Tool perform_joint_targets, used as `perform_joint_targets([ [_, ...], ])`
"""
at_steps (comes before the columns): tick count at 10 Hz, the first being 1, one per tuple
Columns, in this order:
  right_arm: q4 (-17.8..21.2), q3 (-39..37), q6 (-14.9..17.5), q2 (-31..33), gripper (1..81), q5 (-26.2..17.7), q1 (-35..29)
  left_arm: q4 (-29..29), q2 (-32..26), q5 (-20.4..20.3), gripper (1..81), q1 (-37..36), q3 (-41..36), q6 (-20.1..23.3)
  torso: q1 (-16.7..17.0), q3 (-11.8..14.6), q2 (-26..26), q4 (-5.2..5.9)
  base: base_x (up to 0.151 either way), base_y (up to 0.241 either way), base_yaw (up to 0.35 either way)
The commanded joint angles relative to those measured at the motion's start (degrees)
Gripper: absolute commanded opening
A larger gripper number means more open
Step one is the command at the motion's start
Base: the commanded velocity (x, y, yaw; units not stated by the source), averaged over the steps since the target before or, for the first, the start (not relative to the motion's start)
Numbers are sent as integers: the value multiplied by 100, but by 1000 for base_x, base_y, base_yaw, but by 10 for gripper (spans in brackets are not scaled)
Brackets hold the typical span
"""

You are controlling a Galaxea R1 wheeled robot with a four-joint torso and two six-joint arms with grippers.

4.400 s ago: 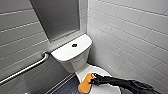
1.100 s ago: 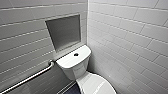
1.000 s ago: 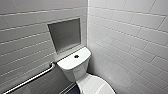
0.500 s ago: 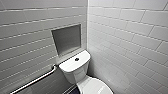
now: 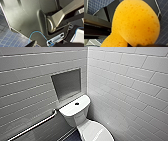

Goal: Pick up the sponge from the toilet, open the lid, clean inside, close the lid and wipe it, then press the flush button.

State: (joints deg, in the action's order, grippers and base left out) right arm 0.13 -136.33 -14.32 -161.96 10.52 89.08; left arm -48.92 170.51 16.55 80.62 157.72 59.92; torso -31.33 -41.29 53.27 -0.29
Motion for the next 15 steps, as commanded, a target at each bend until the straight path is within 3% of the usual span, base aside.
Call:
perform_joint_targets([
  [1,-321,-630,17,-409,10,-428,45,-197,36,296,811,-94,66,-15,358,495,-556,0,0,0,0],
  [3,-330,-973,17,-638,10,-428,62,-188,36,225,811,-94,66,-15,564,674,-879,0,0,0,0],
  [8,-321,-974,17,-691,10,-436,54,-197,27,32,811,-85,101,-15,1224,1623,-1884,0,0,0,0],
  [9,-330,-1000,17,-717,10,-428,63,-197,36,32,811,-85,101,-15,1364,1291,-2094,0,0,0,0],
  [11,-330,-1000,26,-769,10,-498,62,-197,45,-12,811,-68,92,-15,1613,1444,-2459,0,0,0,0],
  [13,-312,-1079,17,-857,10,-507,62,-179,98,-397,811,-6,92,-15,1871,1499,-2859,0,0,0,0],
  [15,-330,-1308,17,-990,10,-507,71,-179,115,-513,811,20,92,-15,2146,1619,-3281,0,0,0,0],
])
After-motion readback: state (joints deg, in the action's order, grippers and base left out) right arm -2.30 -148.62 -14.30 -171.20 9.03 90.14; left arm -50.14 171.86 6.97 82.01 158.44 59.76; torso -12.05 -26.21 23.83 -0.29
